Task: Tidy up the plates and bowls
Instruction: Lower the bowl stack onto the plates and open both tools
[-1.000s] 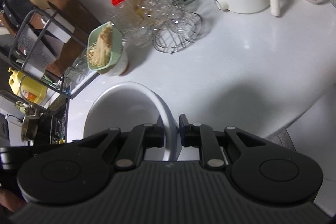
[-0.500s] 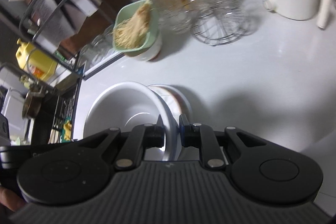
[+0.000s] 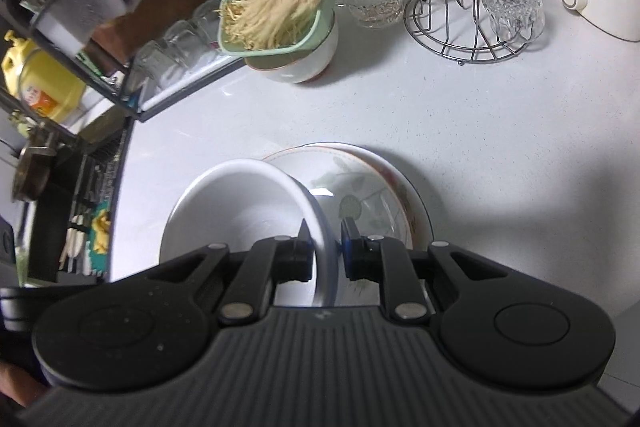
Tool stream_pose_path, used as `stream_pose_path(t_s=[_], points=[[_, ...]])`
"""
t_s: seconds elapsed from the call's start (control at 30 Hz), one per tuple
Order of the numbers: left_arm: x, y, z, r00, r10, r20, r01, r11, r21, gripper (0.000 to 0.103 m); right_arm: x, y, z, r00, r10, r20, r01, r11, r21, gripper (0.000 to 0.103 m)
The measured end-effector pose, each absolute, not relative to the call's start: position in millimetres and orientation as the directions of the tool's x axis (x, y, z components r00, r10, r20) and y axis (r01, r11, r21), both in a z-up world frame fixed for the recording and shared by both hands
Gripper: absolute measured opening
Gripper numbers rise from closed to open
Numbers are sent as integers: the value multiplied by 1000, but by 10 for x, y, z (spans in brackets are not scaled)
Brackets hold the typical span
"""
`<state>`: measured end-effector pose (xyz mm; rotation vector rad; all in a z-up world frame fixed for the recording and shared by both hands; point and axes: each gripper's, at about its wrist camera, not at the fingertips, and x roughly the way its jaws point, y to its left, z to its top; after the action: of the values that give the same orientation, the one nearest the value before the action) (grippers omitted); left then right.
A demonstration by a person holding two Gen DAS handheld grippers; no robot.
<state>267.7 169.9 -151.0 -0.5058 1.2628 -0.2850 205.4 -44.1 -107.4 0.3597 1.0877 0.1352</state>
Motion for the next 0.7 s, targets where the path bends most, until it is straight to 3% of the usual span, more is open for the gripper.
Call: stream_pose_path(t_s=[0.13, 0.63, 0.7], points=[[2835, 1713, -1638, 265, -469, -843, -47, 866, -497, 23, 2118, -451, -1258, 444, 274, -853, 130, 922, 364, 17], [3031, 1555, -1690, 245, -417, -875, 17, 904, -427, 24, 2266, -438, -1413, 432, 245, -868, 86, 947, 310, 18], [3018, 1570, -1636, 259, -399, -879, 13, 912, -410, 32, 2269, -445, -1358, 443, 241, -863, 77, 950, 304, 19]])
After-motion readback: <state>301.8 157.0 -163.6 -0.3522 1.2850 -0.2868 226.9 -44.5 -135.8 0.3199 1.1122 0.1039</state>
